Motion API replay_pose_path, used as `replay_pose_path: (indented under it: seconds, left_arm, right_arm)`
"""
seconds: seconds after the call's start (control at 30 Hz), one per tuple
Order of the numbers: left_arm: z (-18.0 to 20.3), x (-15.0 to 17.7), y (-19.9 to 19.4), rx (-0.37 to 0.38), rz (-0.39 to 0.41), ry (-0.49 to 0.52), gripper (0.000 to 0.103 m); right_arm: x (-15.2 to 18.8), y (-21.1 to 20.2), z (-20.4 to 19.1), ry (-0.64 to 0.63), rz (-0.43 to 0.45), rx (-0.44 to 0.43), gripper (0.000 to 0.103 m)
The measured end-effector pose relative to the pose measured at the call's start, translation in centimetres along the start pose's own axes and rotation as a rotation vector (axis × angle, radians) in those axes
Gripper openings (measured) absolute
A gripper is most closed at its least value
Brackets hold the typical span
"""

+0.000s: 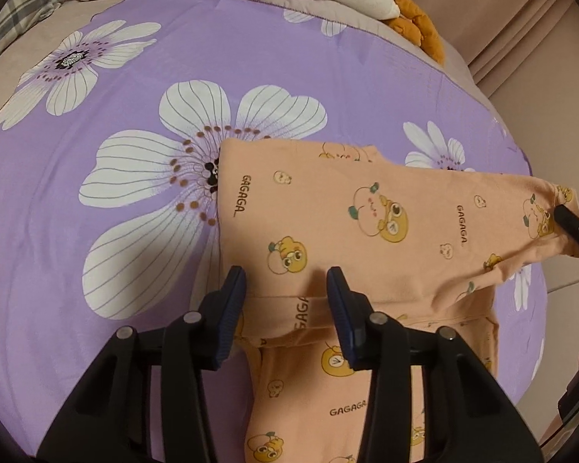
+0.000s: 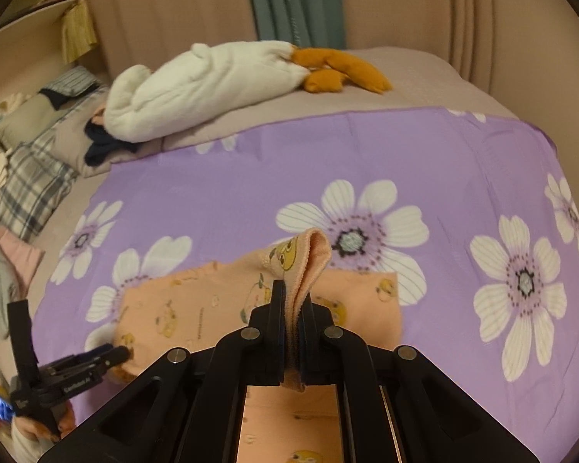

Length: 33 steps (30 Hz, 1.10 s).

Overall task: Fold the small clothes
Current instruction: 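Fold the held leg across the body with the right gripper and release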

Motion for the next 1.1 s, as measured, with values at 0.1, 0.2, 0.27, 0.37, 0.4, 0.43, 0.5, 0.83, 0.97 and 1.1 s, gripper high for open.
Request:
replay_pose_path:
  seconds: [0.1,0.2,0.27,0.37,0.4,0.43,0.5,0.83,0.97,1.1]
  left_arm:
    - [0.3,0.2,0.8,-0.015,-0.013,0.016,0.041]
    - [0.3,0.5,1.6,-0.039,-0.021,0.032,0.040]
    - [0.4,0.6,1.8,-0.048,-0.017,0.042,0.040]
    - [0.5,0.6,2.0,-0.055,-0.015,0.048,0.040]
    - [0.5,0.6,2.0,-0.054,-0.016,0.047,0.040]
    - [0.4,0.6,2.1,-0.051,-0.017,0.044,0.040]
    - [0.4,0.6,2.3,-0.046,-0.020,0.038,0.040]
    - [0.3,0.7,2.6,-0.045,-0.020,0.029,0.040]
    - [0.3,0.8,2.5,-0.044,-0.015,0.033,0.040]
    - [0.3,1.0,2.0,-0.049,-0.008,0.040,0.042]
  right_arm:
    - [1.3,1.4,1.7,0.037,-0.043,0.012,0.006]
    - [3.1,3.2,3.8,0.076,-0.092,0.043,0.006]
    - [4.1,4.0,4.8,0.094,-0.114,0.055,0.006]
    - [5.3,4.8,6.2,0.133,-0.137,0.056,0.006]
    - [5.6,5.0,6.5,0.142,-0.141,0.056,0.006]
    - [5.9,5.2,6.8,0.147,-0.145,0.059,0.006]
    - [6.5,5.7,7.1,0.149,-0.153,0.065,0.006]
    - [8.2,7.2,8.3,0.167,-0.168,0.086,0.006]
    - [8.2,7.1,8.5,0.157,-0.165,0.101,0.006]
    - [8.2,6.7,8.5,0.143,-0.164,0.110,0.006]
Point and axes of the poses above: each gripper's, at about its wrist camera, not at the fingertips, and y roughly the way its jaws point, z to its right, x to its underside, the point moved 8 cm from there along y, roughly the way its jaws point, and after that the axes turned 12 degrees about -x, right-handed, at the moved point
